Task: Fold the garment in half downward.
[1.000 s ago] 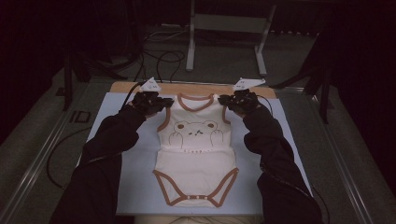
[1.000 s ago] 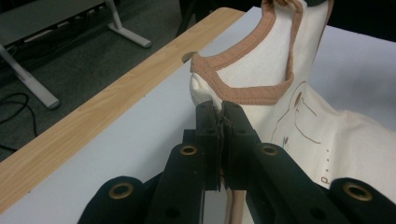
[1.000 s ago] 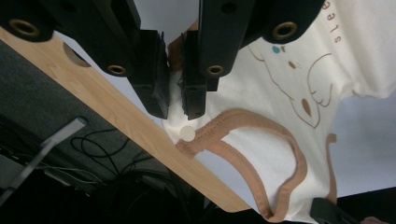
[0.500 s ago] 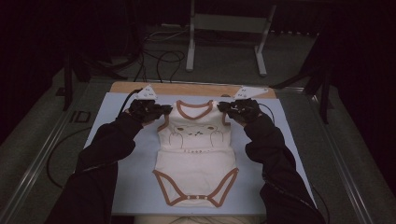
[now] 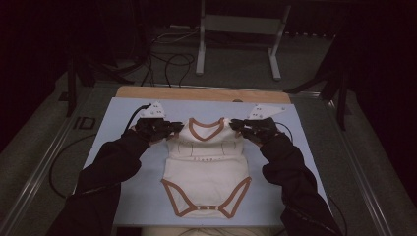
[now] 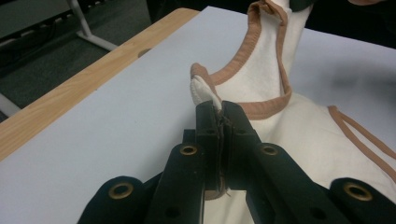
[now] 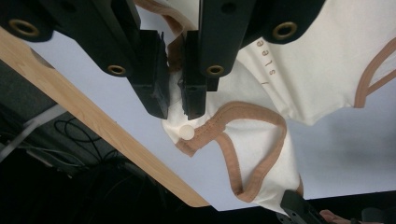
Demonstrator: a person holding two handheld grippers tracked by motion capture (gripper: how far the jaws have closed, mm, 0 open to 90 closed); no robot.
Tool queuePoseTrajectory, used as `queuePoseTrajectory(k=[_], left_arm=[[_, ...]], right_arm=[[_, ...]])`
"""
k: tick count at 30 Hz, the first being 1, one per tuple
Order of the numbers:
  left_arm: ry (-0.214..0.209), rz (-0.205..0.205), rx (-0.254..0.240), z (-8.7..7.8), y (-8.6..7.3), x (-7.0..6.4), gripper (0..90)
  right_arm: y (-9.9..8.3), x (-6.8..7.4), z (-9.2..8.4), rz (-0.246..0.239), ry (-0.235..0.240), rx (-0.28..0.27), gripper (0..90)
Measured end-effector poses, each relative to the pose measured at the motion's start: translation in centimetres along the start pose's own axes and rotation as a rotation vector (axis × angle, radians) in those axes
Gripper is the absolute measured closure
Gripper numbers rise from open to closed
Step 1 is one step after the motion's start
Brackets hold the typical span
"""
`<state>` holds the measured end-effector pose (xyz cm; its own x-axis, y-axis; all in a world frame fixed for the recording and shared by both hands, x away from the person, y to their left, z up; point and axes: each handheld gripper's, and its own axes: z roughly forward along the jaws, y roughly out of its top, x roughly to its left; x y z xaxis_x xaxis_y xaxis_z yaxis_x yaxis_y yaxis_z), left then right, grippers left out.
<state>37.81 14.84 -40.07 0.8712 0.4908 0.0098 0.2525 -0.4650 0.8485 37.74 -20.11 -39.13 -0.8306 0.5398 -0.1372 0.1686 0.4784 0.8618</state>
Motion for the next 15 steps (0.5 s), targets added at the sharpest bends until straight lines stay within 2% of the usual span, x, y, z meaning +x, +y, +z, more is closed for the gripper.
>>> queuePoseTrajectory(k=[8,15], left_arm=[[-0.022,0.031,0.003,-1.0,-0.7,-2.0,88.0],[-0.036,0.035,0.011,-1.3,-1.7,-3.4,87.9]], right_arm=[[-0.7,1.9,-1.1,-0.014,0.023,-0.016,81.4],[-1.6,3.2,-1.6,-0.01,0.053,-0.012,81.3]])
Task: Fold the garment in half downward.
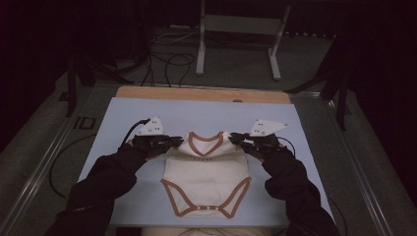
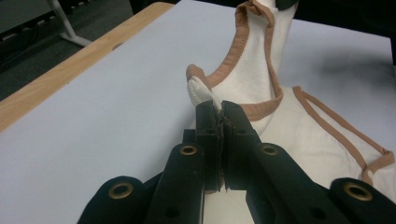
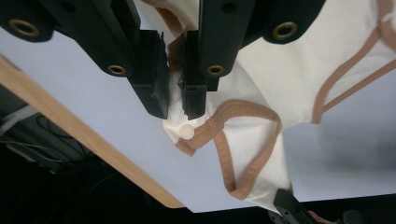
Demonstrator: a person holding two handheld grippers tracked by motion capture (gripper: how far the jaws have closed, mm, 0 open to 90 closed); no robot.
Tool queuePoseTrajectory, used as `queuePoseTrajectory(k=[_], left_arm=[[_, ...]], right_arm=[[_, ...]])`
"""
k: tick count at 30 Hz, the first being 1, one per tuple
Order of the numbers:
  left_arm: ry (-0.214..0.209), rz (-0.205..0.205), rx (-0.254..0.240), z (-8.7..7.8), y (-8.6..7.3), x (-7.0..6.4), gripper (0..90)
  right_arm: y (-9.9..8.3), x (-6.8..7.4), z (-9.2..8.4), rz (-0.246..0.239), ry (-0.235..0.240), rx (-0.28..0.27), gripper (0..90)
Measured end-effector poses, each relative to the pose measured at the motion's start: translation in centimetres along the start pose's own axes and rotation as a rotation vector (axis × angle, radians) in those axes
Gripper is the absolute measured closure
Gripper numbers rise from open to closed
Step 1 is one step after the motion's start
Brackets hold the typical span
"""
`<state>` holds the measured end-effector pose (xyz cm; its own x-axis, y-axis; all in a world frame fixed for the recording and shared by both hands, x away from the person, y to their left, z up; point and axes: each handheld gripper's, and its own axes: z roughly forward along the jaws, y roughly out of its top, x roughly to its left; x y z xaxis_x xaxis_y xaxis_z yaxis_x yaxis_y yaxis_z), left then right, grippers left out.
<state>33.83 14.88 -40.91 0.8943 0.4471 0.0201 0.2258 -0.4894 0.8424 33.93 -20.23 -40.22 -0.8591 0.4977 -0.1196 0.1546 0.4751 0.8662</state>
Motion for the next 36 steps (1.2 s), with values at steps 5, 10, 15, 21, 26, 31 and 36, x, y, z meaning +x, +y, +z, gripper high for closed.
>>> queuePoseTrajectory(k=[5,10,15,21,26,31,36], left_arm=[[-0.022,-0.004,-0.013,-0.2,-0.6,-1.0,88.0],[-0.033,0.005,-0.008,0.0,-1.1,-1.9,87.9],[-0.064,0.007,-0.003,0.0,-2.4,-3.4,87.9],[-0.086,0.0,0.008,0.0,-3.9,-4.4,87.8],[-0.109,-0.001,0.022,0.2,-5.0,-5.5,87.6],[-0.135,-0.008,0.032,0.5,-6.0,-6.4,87.6],[-0.162,-0.009,0.046,0.9,-6.8,-7.1,87.5]], right_arm=[[-0.8,1.2,-0.5,-0.006,0.02,0.005,81.3],[-1.4,2.1,-0.8,-0.008,0.036,0.009,81.4],[-2.7,3.4,-1.3,0.008,0.065,0.01,81.3],[-4.3,5.0,-1.2,0.024,0.104,0.036,81.2],[-5.3,5.9,-1.3,0.034,0.117,0.055,81.2],[-6.2,6.6,-1.3,0.045,0.141,0.051,81.2],[-7.2,7.4,-1.1,0.056,0.169,0.072,81.0]])
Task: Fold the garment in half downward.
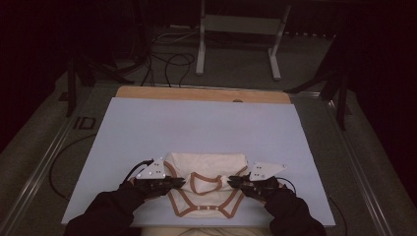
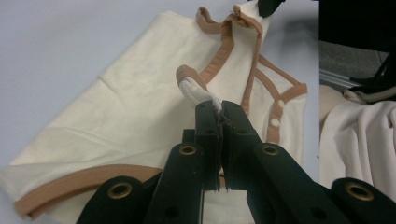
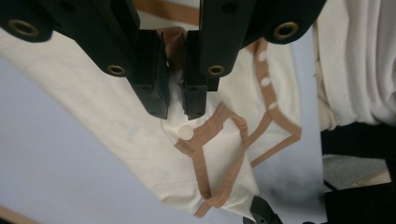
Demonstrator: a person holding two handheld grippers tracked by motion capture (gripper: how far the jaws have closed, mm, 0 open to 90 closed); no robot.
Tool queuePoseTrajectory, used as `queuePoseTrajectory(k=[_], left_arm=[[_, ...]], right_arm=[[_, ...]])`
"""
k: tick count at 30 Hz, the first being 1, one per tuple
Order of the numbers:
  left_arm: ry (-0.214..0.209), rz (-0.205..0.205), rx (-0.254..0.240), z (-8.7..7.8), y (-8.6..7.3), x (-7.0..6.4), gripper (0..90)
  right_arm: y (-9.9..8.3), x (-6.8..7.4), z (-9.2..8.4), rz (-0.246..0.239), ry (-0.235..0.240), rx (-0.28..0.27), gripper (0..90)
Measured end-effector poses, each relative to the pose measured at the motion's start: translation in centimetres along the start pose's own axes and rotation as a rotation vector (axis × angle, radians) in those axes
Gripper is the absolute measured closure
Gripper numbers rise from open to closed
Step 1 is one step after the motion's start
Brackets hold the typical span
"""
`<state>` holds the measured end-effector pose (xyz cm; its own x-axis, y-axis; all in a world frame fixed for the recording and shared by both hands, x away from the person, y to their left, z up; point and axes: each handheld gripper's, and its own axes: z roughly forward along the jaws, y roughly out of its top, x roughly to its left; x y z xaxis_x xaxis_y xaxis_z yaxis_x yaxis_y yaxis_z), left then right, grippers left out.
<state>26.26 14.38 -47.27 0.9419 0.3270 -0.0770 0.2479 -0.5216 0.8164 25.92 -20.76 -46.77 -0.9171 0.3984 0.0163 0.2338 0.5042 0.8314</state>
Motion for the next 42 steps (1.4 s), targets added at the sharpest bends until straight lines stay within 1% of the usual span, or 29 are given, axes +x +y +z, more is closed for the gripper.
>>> queuePoseTrajectory(k=[2,5,8,9,12,13,15,16,18,20,21,22,24,25,28,30,31,33,35,37,39,40,41,42], left_arm=[[-0.006,0.006,0.004,0.1,-0.3,-0.3,87.5],[-0.009,0.005,0.005,0.1,-0.6,-0.6,87.4],[-0.02,0.004,0.008,0.2,-1.0,-1.0,87.4],[-0.023,0.003,0.01,0.3,-1.0,-1.2,87.4],[-0.039,0.008,0.011,0.6,-1.3,-1.7,87.3],[-0.046,0.013,0.018,0.7,-1.5,-1.9,87.1],[-0.049,0.026,0.035,0.9,-1.7,-2.2,87.1],[-0.051,0.028,0.039,1.0,-1.8,-2.3,87.1],[-0.054,0.026,0.049,1.2,-2.0,-2.3,87.1],[-0.06,0.017,0.053,1.2,-2.3,-2.2,87.1],[-0.063,0.017,0.054,1.3,-2.4,-2.2,87.1],[-0.064,0.017,0.061,1.3,-2.5,-2.3,87.1],[-0.073,0.032,0.07,1.4,-2.8,-2.4,86.9],[-0.085,0.035,0.069,1.4,-2.9,-2.4,86.6],[-0.095,0.025,0.074,1.6,-3.1,-2.2,86.3],[-0.095,0.025,0.082,1.6,-3.3,-2.1,86.2],[-0.092,0.029,0.083,1.6,-3.3,-2.2,86.2],[-0.098,0.028,0.085,1.7,-3.4,-2.3,86.2],[-0.114,0.027,0.089,1.8,-3.5,-2.4,85.9],[-0.128,0.034,0.094,1.9,-3.6,-2.5,82.9],[-0.153,0.031,0.088,1.9,-3.6,-2.6,79.1],[-0.152,0.035,0.096,1.9,-3.6,-2.7,75.6],[-0.159,0.034,0.099,1.9,-3.5,-2.8,74.0],[-0.164,0.041,0.099,1.9,-3.5,-2.8,74.0]], right_arm=[[-0.3,0.2,0.1,-0.001,0.003,0.002,81.0],[-0.7,0.5,0.0,0.003,0.008,0.009,81.0],[-1.1,0.8,-0.1,0.014,0.01,0.015,80.9],[-1.3,0.8,-0.1,0.01,0.009,0.017,81.0],[-1.5,1.1,-0.3,0.025,0.016,0.023,80.9],[-1.6,1.2,-0.2,0.018,0.014,0.021,80.9],[-1.7,1.5,-0.3,0.028,0.024,0.021,80.8],[-1.8,1.6,-0.2,0.023,0.03,0.023,80.9],[-2.0,1.8,0.0,0.019,0.034,0.029,80.8],[-2.2,1.9,0.1,0.032,0.039,0.037,80.8],[-2.3,1.8,0.2,0.024,0.04,0.039,80.9],[-2.4,1.9,0.2,0.034,0.044,0.042,80.8],[-2.6,2.1,0.3,0.037,0.053,0.045,80.7],[-2.7,2.0,0.3,0.037,0.056,0.048,80.7],[-3.0,2.0,0.5,0.044,0.066,0.054,80.3],[-3.4,1.9,0.6,0.063,0.077,0.058,80.0],[-3.4,2.0,0.6,0.056,0.077,0.059,80.0],[-3.3,2.1,0.5,0.056,0.079,0.055,80.0],[-3.3,2.2,0.5,0.052,0.084,0.051,79.5],[-3.4,2.3,0.5,0.053,0.098,0.051,77.5],[-3.5,2.4,0.5,0.054,0.111,0.05,75.7],[-3.5,2.5,0.5,0.056,0.12,0.054,73.3],[-3.5,2.5,0.5,0.058,0.126,0.055,72.4],[-3.5,2.6,0.6,0.057,0.141,0.06,71.0]])
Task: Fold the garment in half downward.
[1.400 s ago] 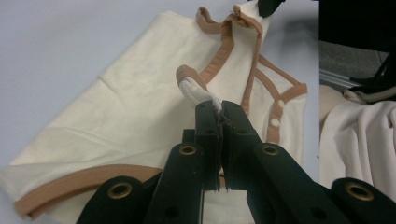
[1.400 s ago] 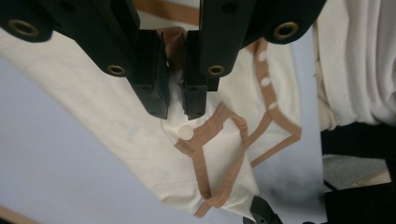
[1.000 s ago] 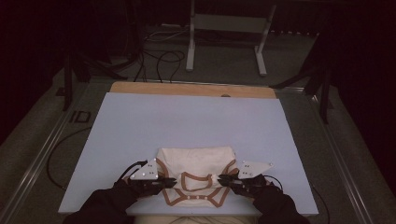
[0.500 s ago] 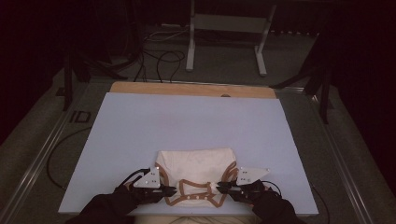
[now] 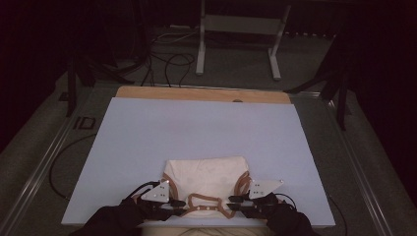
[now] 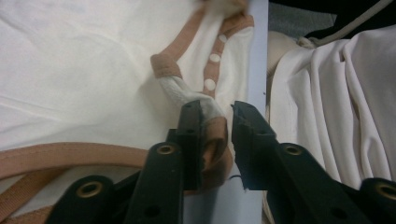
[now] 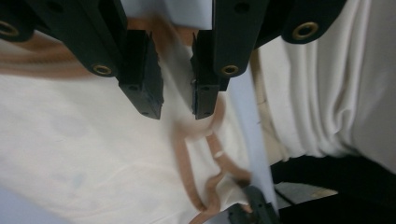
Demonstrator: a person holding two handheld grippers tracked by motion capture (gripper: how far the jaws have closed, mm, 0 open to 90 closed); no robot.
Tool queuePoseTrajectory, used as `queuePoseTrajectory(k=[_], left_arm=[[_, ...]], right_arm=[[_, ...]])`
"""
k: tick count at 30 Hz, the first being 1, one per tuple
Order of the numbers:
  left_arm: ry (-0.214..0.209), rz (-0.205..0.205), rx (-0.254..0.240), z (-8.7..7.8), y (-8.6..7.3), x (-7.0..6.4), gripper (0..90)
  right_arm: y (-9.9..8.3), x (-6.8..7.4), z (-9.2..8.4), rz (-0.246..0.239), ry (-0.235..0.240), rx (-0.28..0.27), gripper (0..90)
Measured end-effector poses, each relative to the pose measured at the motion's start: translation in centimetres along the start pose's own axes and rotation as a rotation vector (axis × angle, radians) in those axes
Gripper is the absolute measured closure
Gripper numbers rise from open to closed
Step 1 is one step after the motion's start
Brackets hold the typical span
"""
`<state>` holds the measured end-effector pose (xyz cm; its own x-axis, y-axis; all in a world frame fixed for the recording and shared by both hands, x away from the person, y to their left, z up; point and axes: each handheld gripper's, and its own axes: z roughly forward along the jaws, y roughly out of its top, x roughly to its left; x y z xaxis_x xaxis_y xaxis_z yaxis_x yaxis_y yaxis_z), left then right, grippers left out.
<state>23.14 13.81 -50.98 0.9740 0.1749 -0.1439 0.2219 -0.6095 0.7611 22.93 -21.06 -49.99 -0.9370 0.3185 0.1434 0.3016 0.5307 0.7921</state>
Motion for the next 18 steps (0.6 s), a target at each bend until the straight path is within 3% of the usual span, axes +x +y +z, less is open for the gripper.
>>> queuePoseTrajectory(k=[5,8,12,18], left_arm=[[-0.022,0.023,0.042,0.2,0.1,-0.5,74.5],[-0.06,0.035,0.077,0.3,0.0,-0.8,75.8],[-0.081,0.059,0.101,0.4,-0.1,-1.2,75.3],[-0.055,0.056,0.061,-0.3,0.0,-1.2,61.5]], right_arm=[[-0.1,0.4,0.5,-0.02,0.032,0.043,66.2],[0.0,0.4,0.4,-0.016,0.032,0.036,62.8],[0.0,0.3,0.2,0.004,0.024,0.018,55.6],[0.2,0.2,-0.3,0.018,0.006,-0.021,43.3]])
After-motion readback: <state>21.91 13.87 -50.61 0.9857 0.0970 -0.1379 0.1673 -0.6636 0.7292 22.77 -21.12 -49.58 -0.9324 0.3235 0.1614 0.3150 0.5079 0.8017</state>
